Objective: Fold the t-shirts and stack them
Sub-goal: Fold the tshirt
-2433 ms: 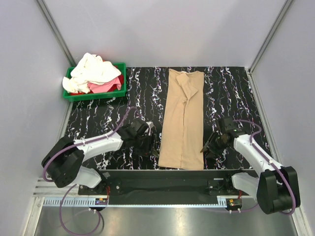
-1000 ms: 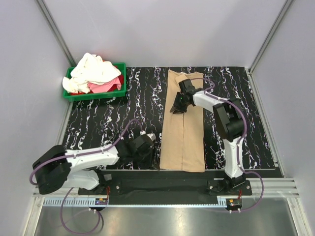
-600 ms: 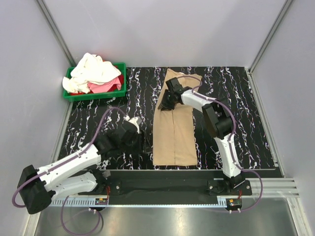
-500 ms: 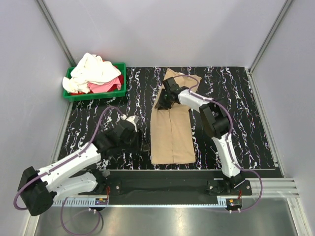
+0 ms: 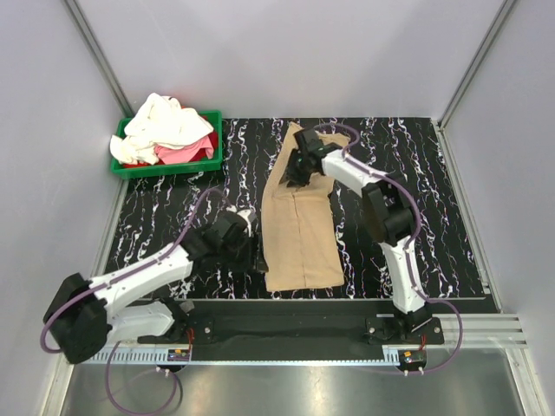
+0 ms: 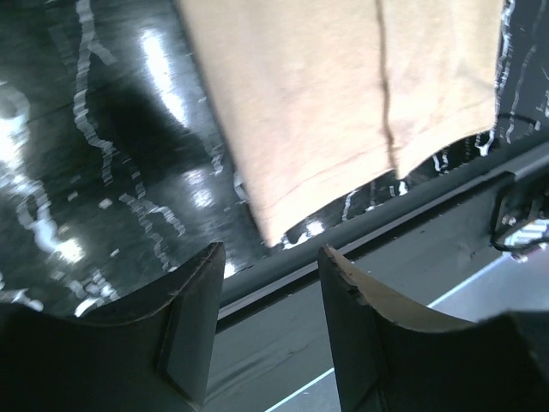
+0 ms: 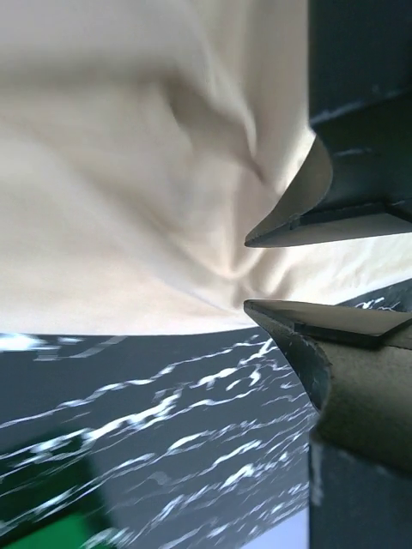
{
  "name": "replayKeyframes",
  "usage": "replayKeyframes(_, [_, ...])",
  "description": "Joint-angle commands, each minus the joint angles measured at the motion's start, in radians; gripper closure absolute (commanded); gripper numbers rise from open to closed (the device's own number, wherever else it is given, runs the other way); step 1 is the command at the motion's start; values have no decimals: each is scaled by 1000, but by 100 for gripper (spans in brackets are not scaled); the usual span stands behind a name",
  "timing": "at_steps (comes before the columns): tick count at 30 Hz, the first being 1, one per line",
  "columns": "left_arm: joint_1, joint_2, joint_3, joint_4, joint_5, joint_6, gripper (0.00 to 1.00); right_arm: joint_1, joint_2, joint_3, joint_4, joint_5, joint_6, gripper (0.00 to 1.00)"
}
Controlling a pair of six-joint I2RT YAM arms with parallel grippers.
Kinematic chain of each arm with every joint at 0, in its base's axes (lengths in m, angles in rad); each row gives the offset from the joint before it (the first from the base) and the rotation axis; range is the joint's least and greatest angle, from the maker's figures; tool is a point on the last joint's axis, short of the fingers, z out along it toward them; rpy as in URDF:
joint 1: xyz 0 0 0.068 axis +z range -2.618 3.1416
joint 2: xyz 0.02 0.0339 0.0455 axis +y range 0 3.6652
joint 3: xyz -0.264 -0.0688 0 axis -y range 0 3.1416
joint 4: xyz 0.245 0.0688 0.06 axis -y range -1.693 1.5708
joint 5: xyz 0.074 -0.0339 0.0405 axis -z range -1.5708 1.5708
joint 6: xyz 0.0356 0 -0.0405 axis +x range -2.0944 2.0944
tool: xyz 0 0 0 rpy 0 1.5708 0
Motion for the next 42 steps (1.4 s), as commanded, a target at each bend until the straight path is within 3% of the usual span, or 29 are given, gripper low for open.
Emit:
replayKeyframes(1, [3,98,63,164,116,40,48,-108,-87,51,-16,47,-39,62])
replayKeyframes(6, [1,249,114,209,138,46,50,-197,11,146,-15,61,-63,69])
replayKeyframes(11, [-5,316,117,227,146,48,51,-211,176,306,-33,50,-120,73])
replayKeyframes(20, [-7,317,101,224,152,41,51,-228,520,818,-303,82,-203,77])
replayKeyframes(25, [-49,352,103,229,110,38,51,-234,562,866,-273,127,-269,77])
replayKeyframes(30, [-92,446,80,229,84,20,51,-252,566,869,-181,33,-310,77])
replayKeyframes(42, [-132,451,-9,189,-6,-18,52,-283,586,877,10,-83,-290,75])
